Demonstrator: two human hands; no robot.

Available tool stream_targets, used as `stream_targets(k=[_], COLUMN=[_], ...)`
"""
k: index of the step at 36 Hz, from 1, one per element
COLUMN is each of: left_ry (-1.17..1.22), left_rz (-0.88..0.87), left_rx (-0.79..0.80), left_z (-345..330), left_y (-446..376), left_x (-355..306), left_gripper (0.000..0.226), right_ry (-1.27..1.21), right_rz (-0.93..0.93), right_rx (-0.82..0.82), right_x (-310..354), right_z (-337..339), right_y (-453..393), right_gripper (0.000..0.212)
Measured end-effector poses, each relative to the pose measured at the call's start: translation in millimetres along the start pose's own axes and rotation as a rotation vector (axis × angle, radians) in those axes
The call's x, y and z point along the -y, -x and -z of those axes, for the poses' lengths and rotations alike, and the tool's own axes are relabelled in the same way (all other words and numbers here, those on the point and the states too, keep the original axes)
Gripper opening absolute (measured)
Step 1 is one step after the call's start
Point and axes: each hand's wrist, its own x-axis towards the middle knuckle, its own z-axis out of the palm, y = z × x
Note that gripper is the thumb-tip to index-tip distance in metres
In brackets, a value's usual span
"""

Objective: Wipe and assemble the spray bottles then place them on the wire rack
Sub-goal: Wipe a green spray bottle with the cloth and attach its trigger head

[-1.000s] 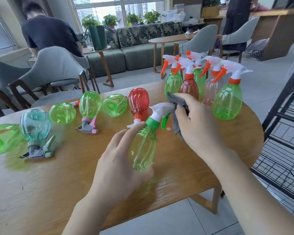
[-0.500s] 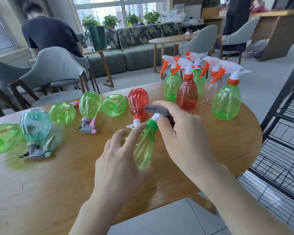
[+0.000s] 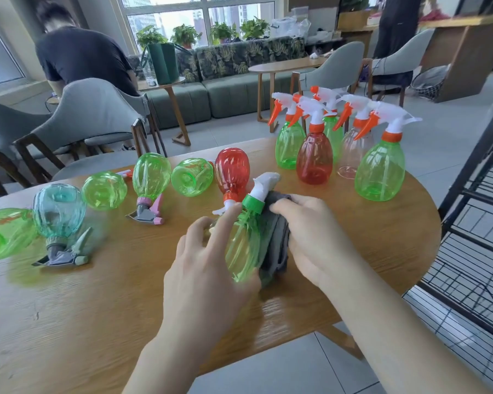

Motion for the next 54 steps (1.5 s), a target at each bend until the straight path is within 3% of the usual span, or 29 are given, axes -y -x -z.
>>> stream_targets(k=[4, 10, 13, 15, 18, 22, 24, 26, 29, 30, 33, 35, 39, 41, 47, 54], left_ry=[-0.213, -0.275, -0.126, 0.045, 0.328, 0.582, 0.645, 0.678, 0.626, 0.592, 0.504, 0.468, 0.335, 0.286, 0.221, 0.175], left_rz=[-0.014, -0.064, -0.032, -0.003, 0.055, 0.145, 0.167, 0.194, 0.228, 0.231, 0.250, 0.263, 0.218, 0.212, 0.237, 0.214], left_rx=[-0.086, -0.112, -0.056, -0.055, -0.019, 0.173, 0.272, 0.293, 0.249, 0.232, 0.163, 0.135, 0.103, 0.097, 0.085, 0.062], left_z=[-11, -26, -24, -16, -3, 9, 11, 10, 7, 7, 5, 3, 1, -1, -3, -4], left_y=[1, 14, 20, 22, 16, 5, 2, 1, 0, 0, -2, -4, -1, 1, 2, 5], left_x=[-6, -25, -37, -38, -31, -18, -14, -12, -15, -16, -14, -9, -13, -16, -20, -25], left_gripper=[0.116, 0.126, 0.124, 0.105, 0.089, 0.103, 0.103, 0.096, 0.087, 0.087, 0.089, 0.091, 0.097, 0.100, 0.103, 0.103], right_ry=[-0.168, -0.155, -0.119, -0.106, -0.099, -0.125, -0.137, -0.166, -0.128, -0.120, -0.069, 0.018, 0.568, 0.682, 0.725, 0.801], right_rz=[-0.064, 0.079, 0.119, 0.091, 0.018, -0.031, -0.040, -0.049, -0.010, 0.005, 0.019, 0.044, 0.301, 0.397, 0.685, 0.842], right_rx=[0.073, 0.034, -0.024, 0.007, 0.208, 0.433, 0.454, 0.398, 0.259, 0.229, 0.202, 0.192, -0.035, -0.139, -0.279, -0.386], right_x=[-1, -8, -5, -2, 7, 9, 6, 3, -3, -2, 3, 3, -5, -4, -9, -13], right_z=[-7, -11, -4, 5, 20, 30, 30, 25, 15, 12, 7, 7, 7, 7, 5, 1], right_y=[5, 2, -4, -10, -15, -14, -13, -13, -11, -8, 1, 4, 8, 12, 20, 21], right_gripper=[0.002, 0.026, 0.022, 0.025, 0.025, 0.017, 0.018, 0.024, 0.051, 0.049, 0.017, 0.024, 0.022, 0.015, 0.015, 0.011])
